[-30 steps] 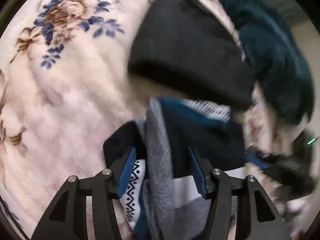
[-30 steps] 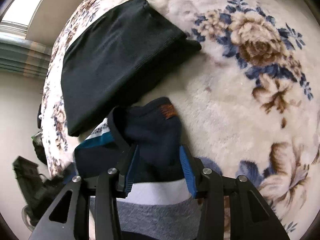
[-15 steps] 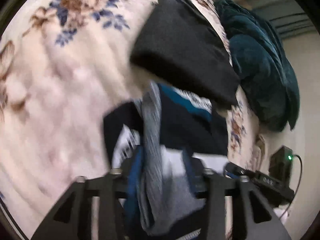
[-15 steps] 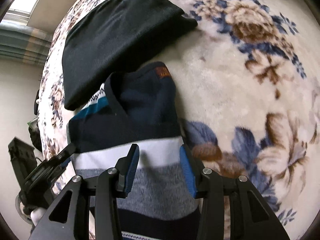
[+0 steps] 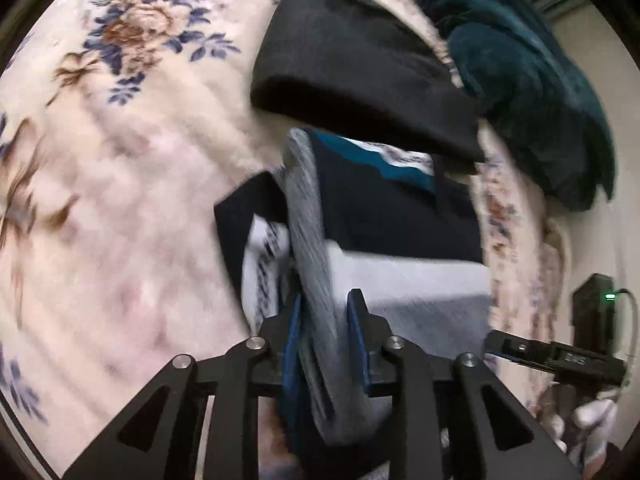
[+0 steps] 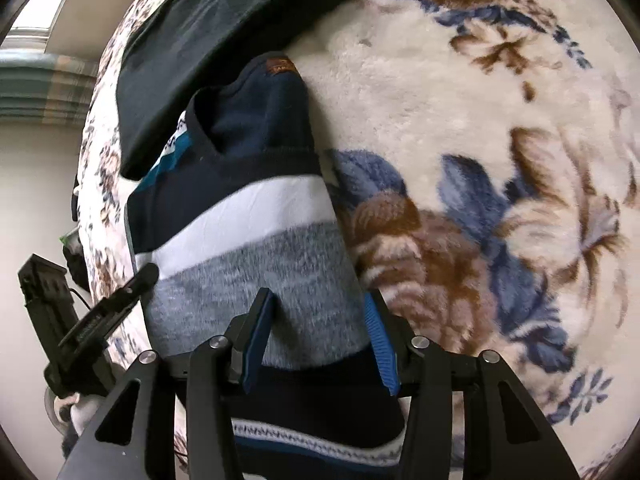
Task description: Fold small clothes
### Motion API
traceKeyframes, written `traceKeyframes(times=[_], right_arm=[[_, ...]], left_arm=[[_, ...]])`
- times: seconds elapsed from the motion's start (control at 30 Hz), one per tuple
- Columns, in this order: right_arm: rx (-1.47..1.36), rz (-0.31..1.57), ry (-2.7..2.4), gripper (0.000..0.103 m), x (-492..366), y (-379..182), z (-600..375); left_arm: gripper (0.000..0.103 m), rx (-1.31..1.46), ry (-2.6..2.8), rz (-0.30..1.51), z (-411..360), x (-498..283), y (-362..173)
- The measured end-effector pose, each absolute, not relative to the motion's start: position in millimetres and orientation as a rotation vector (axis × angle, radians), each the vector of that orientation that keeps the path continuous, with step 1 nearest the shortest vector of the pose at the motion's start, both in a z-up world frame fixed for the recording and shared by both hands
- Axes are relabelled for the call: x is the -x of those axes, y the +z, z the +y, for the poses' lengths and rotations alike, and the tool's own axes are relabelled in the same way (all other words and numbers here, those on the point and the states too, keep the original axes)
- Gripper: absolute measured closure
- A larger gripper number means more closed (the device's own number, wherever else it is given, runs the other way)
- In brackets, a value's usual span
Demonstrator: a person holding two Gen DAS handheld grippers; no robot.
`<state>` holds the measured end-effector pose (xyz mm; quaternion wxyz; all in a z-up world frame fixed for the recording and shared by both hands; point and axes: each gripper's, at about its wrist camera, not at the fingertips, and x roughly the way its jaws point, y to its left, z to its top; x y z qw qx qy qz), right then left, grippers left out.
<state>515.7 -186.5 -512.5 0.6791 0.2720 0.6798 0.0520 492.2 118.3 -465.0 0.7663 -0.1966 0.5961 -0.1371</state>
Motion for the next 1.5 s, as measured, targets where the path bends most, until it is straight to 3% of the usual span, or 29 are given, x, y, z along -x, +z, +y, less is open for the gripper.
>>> traceKeyframes(times=[0.07,0.1,0.13,0.67,1.0,1.07,1.13,1.17,1.2,1.23,1.5], right_arm=[[-0.621,1.523,0.128,0.042,-497.7,-506.8,-192.2],[-0.627,1.527,0.132,0.041,-484.6,-504.5,-195.5],[-0.633,1.537,0.136,0.041,-470.3,-503.4,-198.6],[-0.705,1.82,0.211,0.041,-190.6,-539.6,-221.3],[-0.804,1.794,0.367,0.041,-139.7,-577.9,-210.0],[-0.844,1.785,0.417,0.042,-133.5,-581.5,-202.7],[-0.828,1.798,0.427,0.057,-129.6,-585.4,-192.8],[-0.82,1.801,0.436,0.062,-126.2,-586.5,-188.7],[-0.819,1.809,0.442,0.076,-125.2,-586.6,-183.8],[-0.823,1.804,0.441,0.087,-122.9,-585.2,-181.8],[-1.002,1.709,0.449,0.091,-116.6,-546.3,-192.5]], left_arm=[[0.056,0.468,-0.292,1.289,119.2,-462.9,-455.2],[0.037,0.473,-0.279,1.289,119.3,-450.1,-452.0],[0.03,0.472,-0.259,1.289,118.9,-434.2,-449.2],[0.028,0.505,-0.016,1.557,88.1,-153.5,-489.6],[0.028,0.503,-0.028,1.532,73.6,-135.7,-516.0],[0.03,0.495,-0.039,1.514,68.8,-136.2,-514.8],[0.072,0.468,-0.055,1.494,63.4,-129.5,-510.3],[0.082,0.463,-0.067,1.497,60.4,-129.3,-507.8],[0.094,0.476,-0.086,1.49,58.8,-128.6,-503.9],[0.094,0.473,-0.087,1.485,56.9,-128.7,-498.6],[0.095,0.542,-0.12,1.414,61.3,-132.5,-449.3]])
